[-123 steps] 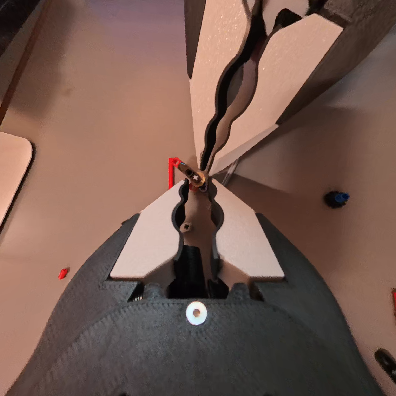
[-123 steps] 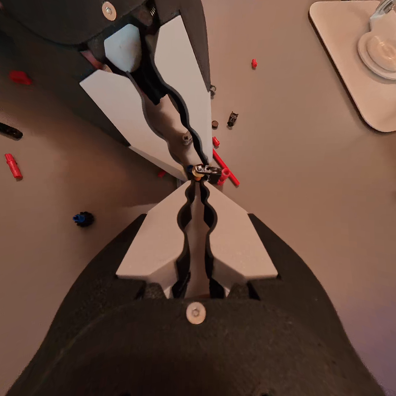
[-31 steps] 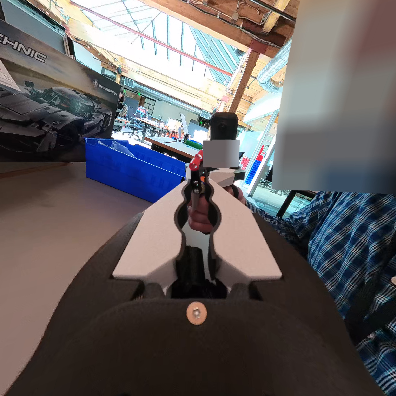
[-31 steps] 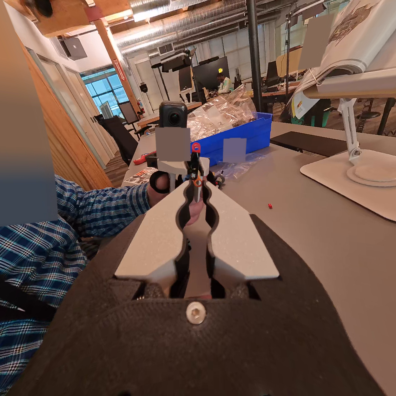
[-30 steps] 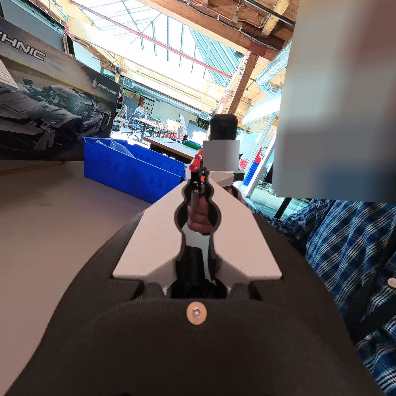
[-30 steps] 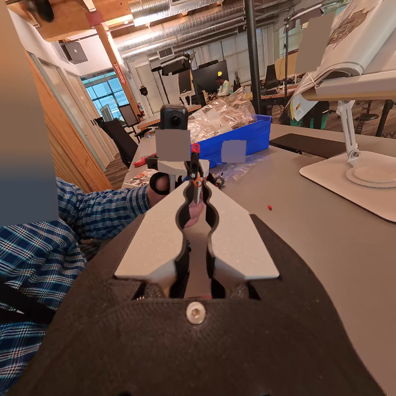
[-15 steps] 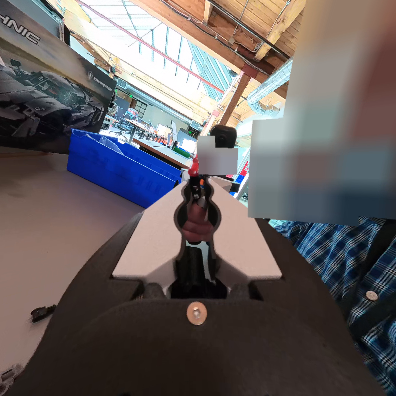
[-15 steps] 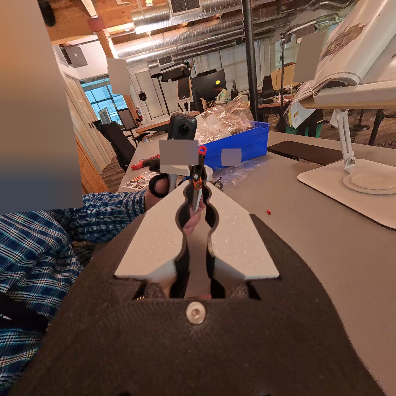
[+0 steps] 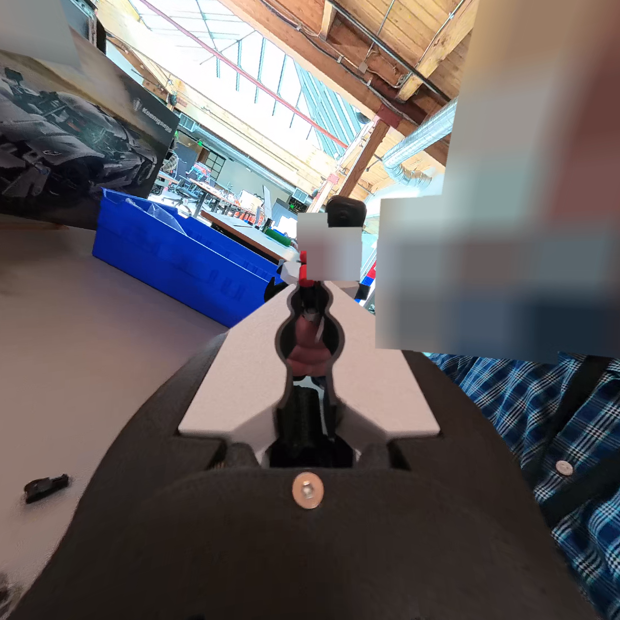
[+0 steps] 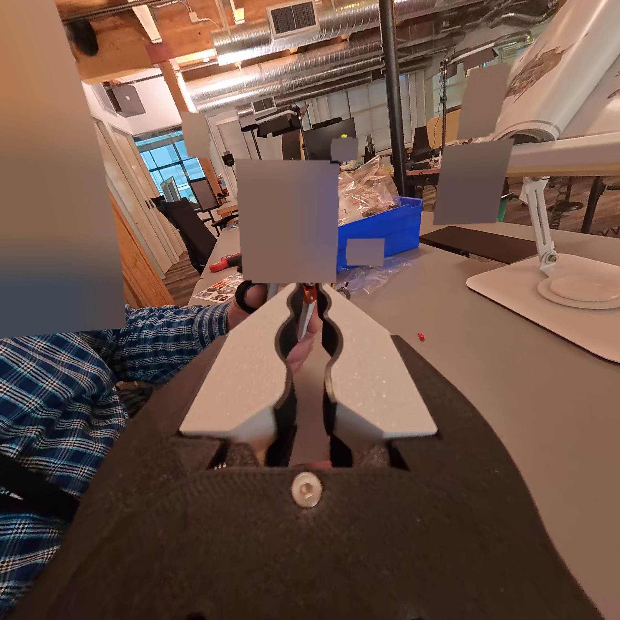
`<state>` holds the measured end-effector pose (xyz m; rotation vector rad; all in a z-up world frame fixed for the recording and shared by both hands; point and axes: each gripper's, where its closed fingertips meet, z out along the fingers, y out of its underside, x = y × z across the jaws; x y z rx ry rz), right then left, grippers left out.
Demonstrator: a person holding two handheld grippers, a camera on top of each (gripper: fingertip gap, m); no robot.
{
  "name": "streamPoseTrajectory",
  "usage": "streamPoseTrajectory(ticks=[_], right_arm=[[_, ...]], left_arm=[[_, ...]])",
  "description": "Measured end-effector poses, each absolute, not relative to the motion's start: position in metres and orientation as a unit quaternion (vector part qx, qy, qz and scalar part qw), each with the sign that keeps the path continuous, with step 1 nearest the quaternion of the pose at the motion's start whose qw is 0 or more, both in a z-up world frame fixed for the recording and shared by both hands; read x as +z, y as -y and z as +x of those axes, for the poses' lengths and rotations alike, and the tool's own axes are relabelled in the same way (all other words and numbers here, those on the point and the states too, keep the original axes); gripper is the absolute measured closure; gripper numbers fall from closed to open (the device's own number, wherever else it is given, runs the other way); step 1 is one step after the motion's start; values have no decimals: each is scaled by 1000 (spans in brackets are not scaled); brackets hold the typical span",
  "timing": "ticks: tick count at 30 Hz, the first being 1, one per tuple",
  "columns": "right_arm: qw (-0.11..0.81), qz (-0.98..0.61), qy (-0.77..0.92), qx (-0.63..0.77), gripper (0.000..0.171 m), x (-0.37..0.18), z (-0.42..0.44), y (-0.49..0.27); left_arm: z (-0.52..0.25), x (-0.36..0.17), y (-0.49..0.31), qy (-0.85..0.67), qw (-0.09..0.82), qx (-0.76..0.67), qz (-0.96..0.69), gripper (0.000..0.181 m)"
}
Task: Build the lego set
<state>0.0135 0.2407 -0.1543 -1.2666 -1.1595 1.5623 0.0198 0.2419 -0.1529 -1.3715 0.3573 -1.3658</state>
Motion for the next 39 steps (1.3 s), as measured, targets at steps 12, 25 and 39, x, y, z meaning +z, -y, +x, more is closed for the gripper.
streamPoseTrajectory(ticks=[12,25,39], right_arm=[[383,-508,461,618,168,-158,14,-242],[354,-523,444,636,167,-161,17,-248],[330,-534,459,628,167,-173,14,-245]], left_arm=[[17,-152,-245,-147,560,-565,-588,174],[15,-158,-247,-171,558,-523,-622,175],[18,-174,-243,-226,540,-461,-668,174]])
